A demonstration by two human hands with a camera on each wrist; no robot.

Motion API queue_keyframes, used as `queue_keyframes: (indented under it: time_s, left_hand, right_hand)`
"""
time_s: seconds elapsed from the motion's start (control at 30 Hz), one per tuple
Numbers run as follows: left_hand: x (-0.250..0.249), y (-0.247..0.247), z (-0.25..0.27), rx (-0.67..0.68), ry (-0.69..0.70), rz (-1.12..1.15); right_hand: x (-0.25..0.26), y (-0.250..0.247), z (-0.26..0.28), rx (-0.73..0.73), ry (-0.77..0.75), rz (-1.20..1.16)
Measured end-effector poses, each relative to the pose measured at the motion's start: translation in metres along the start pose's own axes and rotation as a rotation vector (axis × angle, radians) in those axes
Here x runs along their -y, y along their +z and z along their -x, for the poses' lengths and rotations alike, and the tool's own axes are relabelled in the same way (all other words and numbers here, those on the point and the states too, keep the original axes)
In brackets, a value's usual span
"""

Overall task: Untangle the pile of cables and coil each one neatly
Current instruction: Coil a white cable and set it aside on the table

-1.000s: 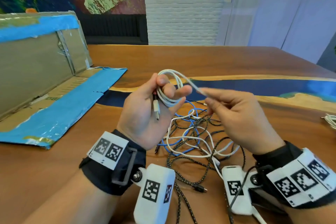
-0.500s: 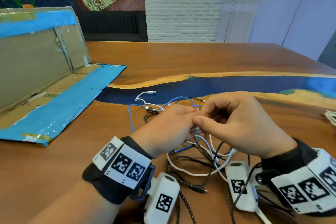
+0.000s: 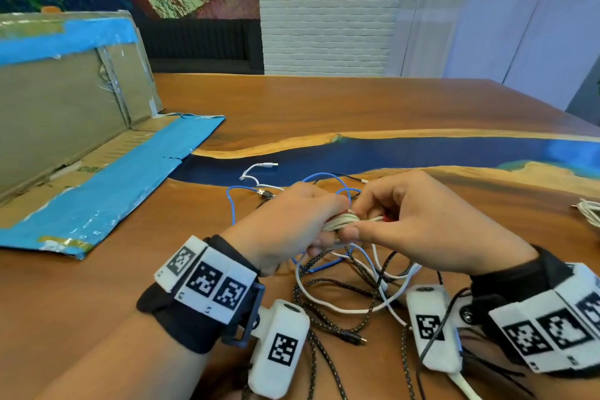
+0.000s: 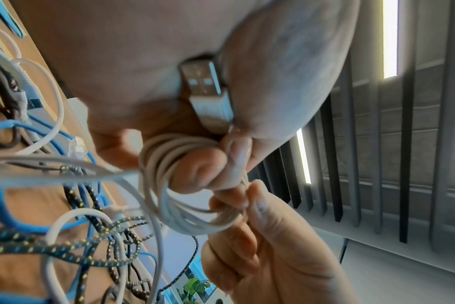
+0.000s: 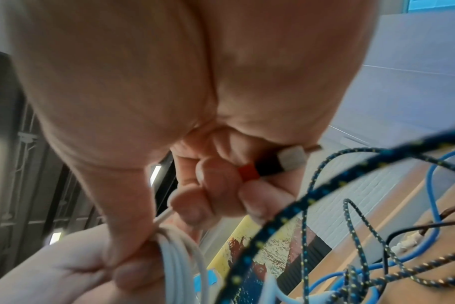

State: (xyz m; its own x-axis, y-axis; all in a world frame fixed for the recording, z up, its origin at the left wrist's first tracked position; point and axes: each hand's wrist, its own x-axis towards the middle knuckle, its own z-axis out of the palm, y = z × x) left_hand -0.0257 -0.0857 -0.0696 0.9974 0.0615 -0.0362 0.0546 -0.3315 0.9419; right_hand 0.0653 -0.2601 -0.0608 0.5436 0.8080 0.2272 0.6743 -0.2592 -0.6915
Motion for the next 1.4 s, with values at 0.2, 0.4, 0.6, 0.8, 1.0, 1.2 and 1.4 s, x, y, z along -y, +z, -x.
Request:
queue_keyframes:
  time_s: [0.2,0.4,0.6,0.8,1.0,1.2,1.4]
  left_hand:
    - [0.003,0.002,-0.005,-0.046,0.088,0.044]
    - [0.002,-0.004,-0.006,-0.068,0.126,0.187]
    - [0.008,-0.006,-0.005,-0.004,0.041,0.328]
    - [0.006,-0.003,-0.003,0.037,0.099,0.486]
    - [0.002,0.002,-0.004,-0.045,0.198,0.499]
    - [0.003,0.006,-0.006,-0.054,0.234,0.487]
    - [0.003,0.009,-0.006,-0.016,0.246,0.438]
  right_hand:
    - [-0.003,0.002,-0.002,-0.08,-0.014,0.031]
    - [-0.006,-0.008,-0.001,-0.036,-0.01,-0.226]
    - [-0.006,-0.008,-0.003,-0.248,-0.098,-0.039]
    - [-0.007,-0.001,-0.004,-0.344,-0.135,-0.088]
    - [-0.009,0.01,-0.011,-0.417,-0.126,-0.127]
    - [-0.012,0.007,-0.009,-0.403,-0.125,-0.17]
    - [-0.019,0.013,-0.012,-0.48,-0.059,-0.376]
